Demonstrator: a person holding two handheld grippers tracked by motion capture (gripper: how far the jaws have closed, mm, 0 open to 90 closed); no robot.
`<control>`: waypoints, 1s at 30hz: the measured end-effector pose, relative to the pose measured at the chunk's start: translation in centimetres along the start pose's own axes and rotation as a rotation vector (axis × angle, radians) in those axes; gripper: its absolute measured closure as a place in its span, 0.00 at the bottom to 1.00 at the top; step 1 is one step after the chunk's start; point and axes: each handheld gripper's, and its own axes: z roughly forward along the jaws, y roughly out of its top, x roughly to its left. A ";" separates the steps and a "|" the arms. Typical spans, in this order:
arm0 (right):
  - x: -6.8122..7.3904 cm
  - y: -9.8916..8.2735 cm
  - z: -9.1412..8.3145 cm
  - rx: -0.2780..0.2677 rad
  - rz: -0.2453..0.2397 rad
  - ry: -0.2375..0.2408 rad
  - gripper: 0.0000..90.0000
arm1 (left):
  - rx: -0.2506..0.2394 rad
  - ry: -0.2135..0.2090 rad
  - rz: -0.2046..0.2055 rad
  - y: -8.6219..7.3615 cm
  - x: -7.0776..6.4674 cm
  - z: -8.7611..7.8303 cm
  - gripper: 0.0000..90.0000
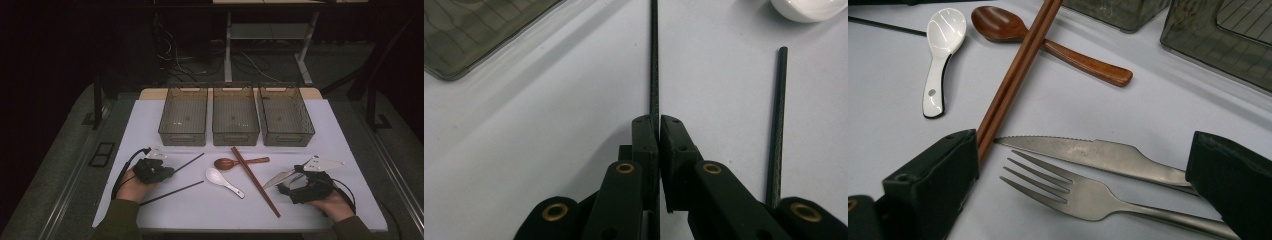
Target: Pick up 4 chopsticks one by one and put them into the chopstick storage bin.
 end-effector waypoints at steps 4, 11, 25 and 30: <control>0.0 0.0 0.0 -0.002 -0.002 0.001 0.01 | 0.003 -0.002 -0.006 0.1 0.0 0.0 0.95; 0.0 0.0 0.0 -0.001 -0.001 0.001 0.01 | -0.003 -0.017 0.002 0.4 0.1 -0.6 0.95; 0.0 0.0 0.1 -0.020 0.007 -0.006 0.01 | -0.018 -0.017 -0.007 1.2 0.0 -1.8 0.95; 0.1 -0.1 0.1 -0.035 0.013 -0.006 0.01 | -0.037 -0.022 0.004 1.6 -0.1 -2.2 0.95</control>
